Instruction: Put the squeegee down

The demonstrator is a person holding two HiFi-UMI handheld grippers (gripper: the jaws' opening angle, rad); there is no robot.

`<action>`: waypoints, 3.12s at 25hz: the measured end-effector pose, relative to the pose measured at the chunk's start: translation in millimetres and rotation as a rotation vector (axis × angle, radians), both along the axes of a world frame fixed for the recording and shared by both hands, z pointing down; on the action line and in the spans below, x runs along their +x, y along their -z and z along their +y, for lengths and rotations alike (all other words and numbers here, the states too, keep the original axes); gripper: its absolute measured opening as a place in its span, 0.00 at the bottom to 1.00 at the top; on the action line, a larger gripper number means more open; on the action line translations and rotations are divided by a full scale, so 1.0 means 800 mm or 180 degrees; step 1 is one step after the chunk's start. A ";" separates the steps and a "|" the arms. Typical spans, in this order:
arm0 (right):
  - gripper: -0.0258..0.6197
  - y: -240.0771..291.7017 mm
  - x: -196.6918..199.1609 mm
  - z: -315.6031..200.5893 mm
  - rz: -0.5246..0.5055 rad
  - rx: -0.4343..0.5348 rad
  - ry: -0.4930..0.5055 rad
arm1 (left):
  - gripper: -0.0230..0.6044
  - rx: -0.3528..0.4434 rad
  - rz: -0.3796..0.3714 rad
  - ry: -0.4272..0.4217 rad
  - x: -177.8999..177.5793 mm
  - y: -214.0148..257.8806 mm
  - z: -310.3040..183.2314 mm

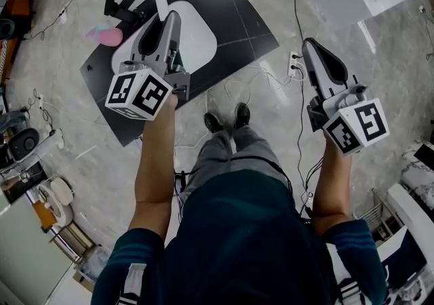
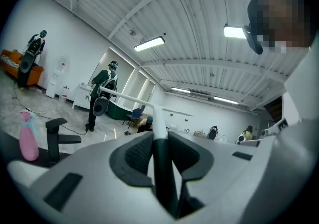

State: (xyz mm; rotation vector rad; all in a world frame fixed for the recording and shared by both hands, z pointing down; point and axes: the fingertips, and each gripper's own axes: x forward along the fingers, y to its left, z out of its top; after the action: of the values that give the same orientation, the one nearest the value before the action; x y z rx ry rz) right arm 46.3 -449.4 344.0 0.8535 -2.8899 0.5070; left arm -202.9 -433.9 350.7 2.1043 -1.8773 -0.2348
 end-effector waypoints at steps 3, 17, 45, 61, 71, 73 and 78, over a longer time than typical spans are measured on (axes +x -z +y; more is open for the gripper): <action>0.04 -0.011 -0.006 -0.006 0.0026 -0.0054 0.0000 | 0.19 -0.0096 0.0052 0.0039 -0.008 -0.026 -0.018; 0.04 -0.072 -0.024 -0.047 0.0165 -0.0180 -0.0093 | 0.19 -0.0483 0.0165 0.0104 -0.031 -0.137 -0.084; 0.04 -0.159 -0.026 -0.072 0.0251 -0.0516 -0.0250 | 0.19 -0.1392 0.0293 0.0167 -0.045 -0.342 -0.146; 0.04 -0.156 -0.027 -0.066 0.0232 -0.0533 -0.0248 | 0.20 -0.1680 0.0151 0.0151 -0.041 -0.388 -0.148; 0.04 -0.134 -0.029 -0.061 0.0157 -0.0450 -0.0262 | 0.38 -0.1426 0.0051 0.0008 -0.041 -0.355 -0.138; 0.04 -0.125 -0.028 -0.059 0.0127 -0.0414 -0.0263 | 0.38 -0.1305 0.0019 0.0035 -0.046 -0.327 -0.127; 0.04 -0.097 -0.030 -0.065 0.0076 -0.0316 -0.0223 | 0.26 -0.0841 0.0044 -0.0018 -0.046 -0.227 -0.092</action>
State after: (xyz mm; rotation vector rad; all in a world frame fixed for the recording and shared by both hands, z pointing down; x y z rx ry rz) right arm 22.3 -501.2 422.0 0.9416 -2.7949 0.6363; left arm -239.8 -507.6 532.2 1.9251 -1.7845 0.0015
